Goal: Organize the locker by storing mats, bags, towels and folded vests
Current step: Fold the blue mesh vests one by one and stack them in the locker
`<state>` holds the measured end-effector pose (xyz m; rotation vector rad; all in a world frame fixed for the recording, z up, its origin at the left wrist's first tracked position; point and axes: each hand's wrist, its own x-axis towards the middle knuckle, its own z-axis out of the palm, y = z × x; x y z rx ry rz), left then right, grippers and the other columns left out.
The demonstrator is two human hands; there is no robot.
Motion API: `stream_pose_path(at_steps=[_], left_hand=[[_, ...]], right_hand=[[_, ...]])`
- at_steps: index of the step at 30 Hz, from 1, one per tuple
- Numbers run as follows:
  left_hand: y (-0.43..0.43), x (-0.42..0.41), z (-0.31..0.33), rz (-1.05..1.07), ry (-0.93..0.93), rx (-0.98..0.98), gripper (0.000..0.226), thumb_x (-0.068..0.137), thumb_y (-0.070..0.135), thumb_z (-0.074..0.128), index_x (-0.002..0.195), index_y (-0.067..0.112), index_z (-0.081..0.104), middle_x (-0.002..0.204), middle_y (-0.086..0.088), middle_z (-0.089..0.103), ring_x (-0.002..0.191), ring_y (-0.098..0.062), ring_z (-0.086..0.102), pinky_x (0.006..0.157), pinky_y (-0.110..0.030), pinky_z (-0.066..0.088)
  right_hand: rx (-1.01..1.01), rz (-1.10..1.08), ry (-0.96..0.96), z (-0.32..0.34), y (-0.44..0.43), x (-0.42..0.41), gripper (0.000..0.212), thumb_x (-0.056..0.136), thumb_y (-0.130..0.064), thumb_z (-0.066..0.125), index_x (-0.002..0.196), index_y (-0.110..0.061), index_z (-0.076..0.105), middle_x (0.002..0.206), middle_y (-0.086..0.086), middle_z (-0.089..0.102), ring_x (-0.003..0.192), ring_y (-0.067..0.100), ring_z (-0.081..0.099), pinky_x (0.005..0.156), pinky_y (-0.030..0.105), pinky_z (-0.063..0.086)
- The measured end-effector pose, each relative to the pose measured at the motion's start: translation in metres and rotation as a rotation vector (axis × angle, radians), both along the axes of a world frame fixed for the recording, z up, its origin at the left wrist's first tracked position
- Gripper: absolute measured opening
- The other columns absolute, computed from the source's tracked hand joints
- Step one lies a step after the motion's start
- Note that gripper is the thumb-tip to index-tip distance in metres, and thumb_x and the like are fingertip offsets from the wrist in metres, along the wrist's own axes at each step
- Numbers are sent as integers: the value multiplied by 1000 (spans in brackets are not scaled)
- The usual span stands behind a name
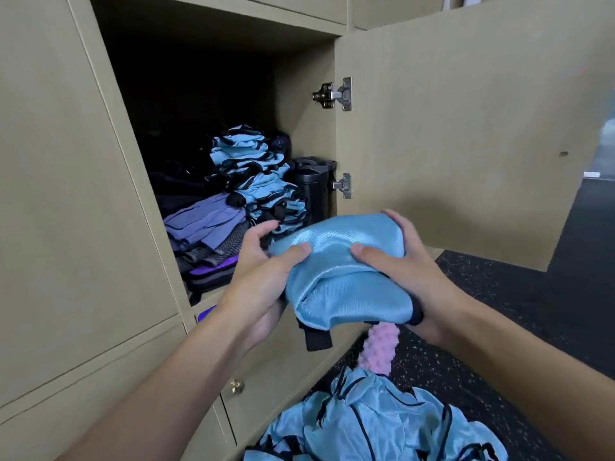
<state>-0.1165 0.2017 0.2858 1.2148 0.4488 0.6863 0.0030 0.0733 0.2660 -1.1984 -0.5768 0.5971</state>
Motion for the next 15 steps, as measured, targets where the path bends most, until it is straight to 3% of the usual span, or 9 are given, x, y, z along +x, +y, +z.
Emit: stream_pose_path(at_steps=[2,4,6,9,11,15], left_hand=[[5,7,-3,-74,52,-17,77,85,17,76,141,45,31,115,0,69,93,-25,74,86,-53,58],[10,13,-5,-154,57,-38,92,81,13,79,139,58,25,111,6,71,96,-24,74,88,-56,57],[22,17,-5,-102,36,-10,87,79,2,79,136,52,35,112,0,73,95,-24,74,85,-47,60],[46,20,1,7,36,39,53,81,1,77,121,29,57,109,-9,73,86,-24,74,71,-33,61],[64,21,3,56,42,49,41,82,4,77,117,21,63,106,-8,75,87,-23,75,73,-32,60],[100,23,14,241,32,191,49,82,9,78,123,24,56,101,-1,76,91,-19,74,88,-38,59]], right_hand=[[29,-131,-63,2,16,13,63,82,-18,77,128,-47,45,122,1,59,100,30,68,81,50,59],[83,-175,-83,7,31,23,56,85,-14,74,125,-43,49,119,2,60,96,29,69,79,49,60],[91,-173,-109,10,48,33,49,86,-14,73,122,-40,51,115,1,62,90,26,69,70,42,61],[61,-155,-194,20,76,42,40,88,-16,71,116,-38,51,108,-2,64,85,21,69,62,35,59],[18,-90,-309,27,97,50,36,89,-20,70,112,-39,49,107,-3,65,88,18,69,69,35,59],[-50,178,-410,46,141,65,42,90,-16,68,123,-35,51,111,-8,69,99,9,68,89,31,55]])
